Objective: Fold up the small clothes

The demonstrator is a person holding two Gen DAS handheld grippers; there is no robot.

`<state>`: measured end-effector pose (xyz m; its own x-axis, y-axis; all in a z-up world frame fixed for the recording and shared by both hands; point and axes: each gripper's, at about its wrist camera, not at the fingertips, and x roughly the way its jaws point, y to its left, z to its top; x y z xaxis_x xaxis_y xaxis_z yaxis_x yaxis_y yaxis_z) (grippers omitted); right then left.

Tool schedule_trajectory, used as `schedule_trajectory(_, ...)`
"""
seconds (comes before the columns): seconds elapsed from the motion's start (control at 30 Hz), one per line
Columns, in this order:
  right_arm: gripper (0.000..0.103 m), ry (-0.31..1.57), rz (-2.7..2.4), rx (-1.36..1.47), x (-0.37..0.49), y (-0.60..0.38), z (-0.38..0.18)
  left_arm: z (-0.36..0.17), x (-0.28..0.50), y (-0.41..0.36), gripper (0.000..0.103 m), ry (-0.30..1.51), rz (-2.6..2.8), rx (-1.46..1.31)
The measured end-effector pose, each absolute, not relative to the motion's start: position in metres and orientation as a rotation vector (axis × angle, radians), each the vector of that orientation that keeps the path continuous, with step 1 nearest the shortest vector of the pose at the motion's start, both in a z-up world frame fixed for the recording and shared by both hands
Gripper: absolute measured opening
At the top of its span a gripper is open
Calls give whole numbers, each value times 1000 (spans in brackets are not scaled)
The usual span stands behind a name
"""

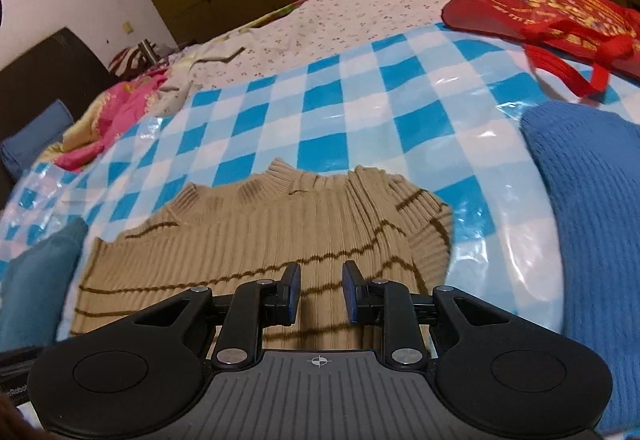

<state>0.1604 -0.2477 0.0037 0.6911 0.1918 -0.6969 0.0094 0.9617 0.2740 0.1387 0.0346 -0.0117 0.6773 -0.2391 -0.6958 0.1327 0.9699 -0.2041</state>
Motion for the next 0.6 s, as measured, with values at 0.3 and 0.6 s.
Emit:
schedule_trajectory(0.3,21,844,47,364,166,-270,-11,-33,123,26,33,790,-224,-129)
schedule_trajectory(0.6,22,881,-43,226,156,-263,-7,-40,104,10,36,763,-265,-75)
